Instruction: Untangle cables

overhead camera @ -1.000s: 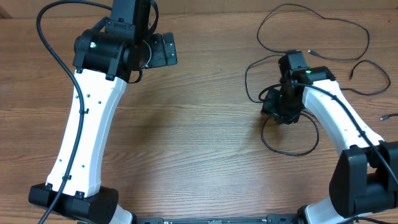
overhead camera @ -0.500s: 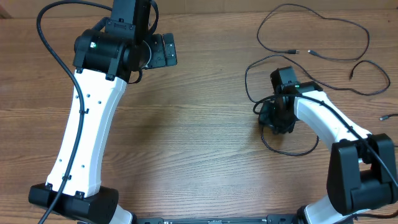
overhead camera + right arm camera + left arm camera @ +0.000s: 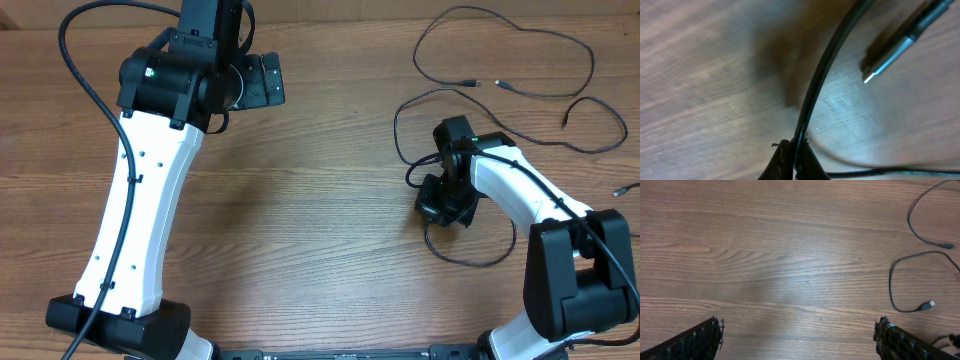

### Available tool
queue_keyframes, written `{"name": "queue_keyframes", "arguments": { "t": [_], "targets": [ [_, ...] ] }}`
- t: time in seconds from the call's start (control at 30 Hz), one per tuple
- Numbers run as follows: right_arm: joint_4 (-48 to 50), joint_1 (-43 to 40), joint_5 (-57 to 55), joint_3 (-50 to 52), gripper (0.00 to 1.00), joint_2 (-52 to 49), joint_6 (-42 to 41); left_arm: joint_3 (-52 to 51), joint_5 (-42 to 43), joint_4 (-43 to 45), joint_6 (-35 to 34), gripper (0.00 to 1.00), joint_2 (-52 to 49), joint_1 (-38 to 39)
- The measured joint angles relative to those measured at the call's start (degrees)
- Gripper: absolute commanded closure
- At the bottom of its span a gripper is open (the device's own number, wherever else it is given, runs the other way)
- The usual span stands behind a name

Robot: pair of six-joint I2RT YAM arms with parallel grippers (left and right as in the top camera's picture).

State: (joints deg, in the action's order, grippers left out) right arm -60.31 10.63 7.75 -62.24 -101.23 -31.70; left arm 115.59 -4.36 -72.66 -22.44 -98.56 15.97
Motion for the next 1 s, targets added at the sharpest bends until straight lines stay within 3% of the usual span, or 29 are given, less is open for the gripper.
{"name": "queue_keyframes", "arguments": {
  "t": [0.17,0.2,0.27,0.43,0.5,0.8,1.0],
  "targets": [
    [-3.78,0.63,0.81,0.0,0.93,0.04,-0.7,0.0,0.0,1.42,0.0,0.0,0.0,0.0],
    [-3.85,0.68,0.9,0.0,0.86,0.09,-0.76,0.0,0.0,1.62,0.0,0.01,0.0,0.0],
    [-3.76,0.72,1.05,0.0,0.56,0.5,-1.01,0.0,0.0,1.64,0.0,0.01,0.0,0.0],
    [-4.2,0.72,1.09,-1.11,0.14,1.36,-1.07,0.0,0.0,1.97,0.0,0.01,0.0,0.0],
    [-4.94,0.7,1.01,-3.39,0.03,1.36,-1.16,0.0,0.0,1.97,0.0,0.01,0.0,0.0],
    [-6.49,-7.32,-4.48,-19.28,0.0,1.53,-1.25,0.0,0.0,1.36,0.0,0.0,0.0,0.0],
    [1.7,-26.34,-8.22,-21.27,0.0,1.66,-1.07,0.0,0.0,0.48,0.0,0.01,0.0,0.0]
  ]
}}
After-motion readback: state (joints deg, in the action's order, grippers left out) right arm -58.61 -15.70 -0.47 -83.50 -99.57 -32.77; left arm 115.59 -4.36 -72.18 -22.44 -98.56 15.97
